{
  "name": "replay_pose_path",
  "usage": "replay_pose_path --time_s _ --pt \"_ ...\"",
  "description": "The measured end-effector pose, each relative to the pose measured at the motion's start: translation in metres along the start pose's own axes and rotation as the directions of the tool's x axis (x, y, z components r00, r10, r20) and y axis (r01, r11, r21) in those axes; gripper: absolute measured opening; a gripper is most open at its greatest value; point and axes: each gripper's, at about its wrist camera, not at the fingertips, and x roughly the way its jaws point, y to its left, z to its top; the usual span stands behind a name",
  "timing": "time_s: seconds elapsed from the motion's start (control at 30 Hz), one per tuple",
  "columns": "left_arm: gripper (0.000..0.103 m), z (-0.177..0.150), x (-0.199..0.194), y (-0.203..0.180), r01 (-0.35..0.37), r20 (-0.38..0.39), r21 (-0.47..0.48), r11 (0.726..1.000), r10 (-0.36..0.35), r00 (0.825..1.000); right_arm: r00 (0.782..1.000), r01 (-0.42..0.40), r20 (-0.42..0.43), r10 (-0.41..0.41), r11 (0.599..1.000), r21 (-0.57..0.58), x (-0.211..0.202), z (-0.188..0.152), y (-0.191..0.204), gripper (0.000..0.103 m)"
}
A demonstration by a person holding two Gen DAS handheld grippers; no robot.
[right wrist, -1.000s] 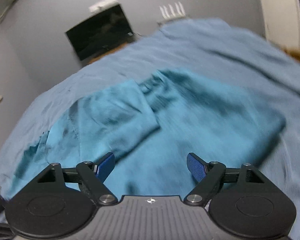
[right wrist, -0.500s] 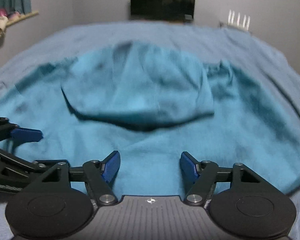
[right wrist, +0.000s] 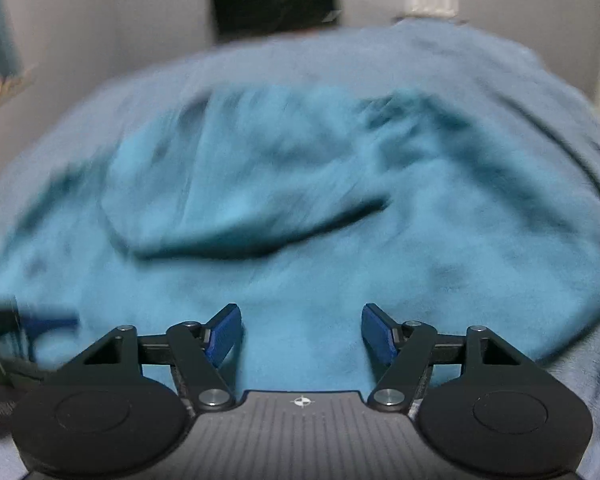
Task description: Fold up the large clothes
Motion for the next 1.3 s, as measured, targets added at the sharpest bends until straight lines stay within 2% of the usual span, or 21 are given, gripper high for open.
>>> replay_pose_path --time_s 0.07,0.13,0.23,0.33,0.4,0.47,0.57,0.67,0.77,0.83,0.9,1.0,1.03,1.13,1.23,1.3 --pt "0.080 0.000 0.000 -0.001 -0.003 -0.001 0.003 1.000 0.003 1.000 0.997 -0.006 0.081 -0.002 0.994 0.106 -0.023 0.004 -0.017 0.088" --pt "0.080 0.000 0.001 -0.001 -0.001 -0.002 0.000 1.000 0.001 1.000 0.993 -0.012 0.114 -0.013 0.976 0.217 -0.040 0.005 -0.039 0.093" --pt "0.080 0.001 -0.002 0.001 0.006 0.014 -0.010 1.000 -0.006 1.000 0.995 0.017 0.090 -0.052 0.937 0.350 -0.052 -0.001 -0.069 0.094" --pt "0.080 0.008 -0.018 -0.001 0.023 0.117 -0.007 1.000 -0.022 0.993 0.998 -0.001 0.057 -0.030 0.876 0.482 -0.054 -0.005 -0.099 0.094" --pt "0.080 0.017 -0.023 -0.006 0.016 0.191 0.018 1.000 -0.019 0.981 0.997 0.001 0.059 -0.040 0.842 0.540 -0.055 -0.007 -0.114 0.094" --pt "0.080 0.028 -0.022 -0.013 0.016 0.231 0.037 0.999 -0.024 0.973 0.996 0.017 0.059 -0.064 0.805 0.593 -0.053 -0.011 -0.128 0.096" --pt "0.080 0.047 -0.010 -0.021 0.024 0.258 0.024 0.999 -0.030 0.966 1.000 0.004 0.009 -0.014 0.729 0.685 -0.034 -0.023 -0.146 0.095" --pt "0.080 0.061 0.007 -0.030 -0.028 0.275 0.032 0.999 0.018 0.961 0.999 -0.009 -0.019 0.035 0.650 0.760 -0.015 -0.034 -0.160 0.093" --pt "0.080 0.070 0.027 -0.032 -0.093 0.252 0.007 0.996 0.088 0.964 0.998 -0.035 -0.007 0.064 0.636 0.771 -0.003 -0.037 -0.157 0.091" --pt "0.080 0.072 0.041 -0.024 -0.102 0.207 -0.029 0.994 0.106 0.973 0.997 -0.059 0.012 0.077 0.641 0.766 0.004 -0.036 -0.154 0.090" --pt "0.080 0.069 0.053 -0.018 -0.093 0.159 -0.049 0.995 0.099 0.982 0.997 -0.068 0.023 0.078 0.644 0.762 0.008 -0.035 -0.152 0.088" --pt "0.081 0.063 0.069 -0.017 -0.086 0.109 -0.026 0.996 0.088 0.990 0.997 -0.075 0.046 0.062 0.634 0.770 0.017 -0.031 -0.156 0.083" --pt "0.081 0.061 0.073 -0.018 -0.087 0.103 -0.016 0.996 0.088 0.991 0.997 -0.075 0.059 0.046 0.632 0.771 0.019 -0.030 -0.157 0.080" --pt "0.081 0.058 0.079 -0.018 -0.080 0.104 -0.002 0.997 0.080 0.991 0.994 -0.089 0.113 0.001 0.620 0.780 0.024 -0.026 -0.164 0.080" --pt "0.083 0.057 0.085 -0.017 -0.081 0.102 0.007 0.997 0.080 0.992 0.989 -0.110 0.146 -0.014 0.587 0.802 0.033 -0.025 -0.171 0.080" --pt "0.083 0.056 0.086 -0.018 -0.086 0.103 0.014 0.996 0.084 0.991 0.982 -0.146 0.186 -0.011 0.576 0.804 0.036 -0.023 -0.173 0.077"
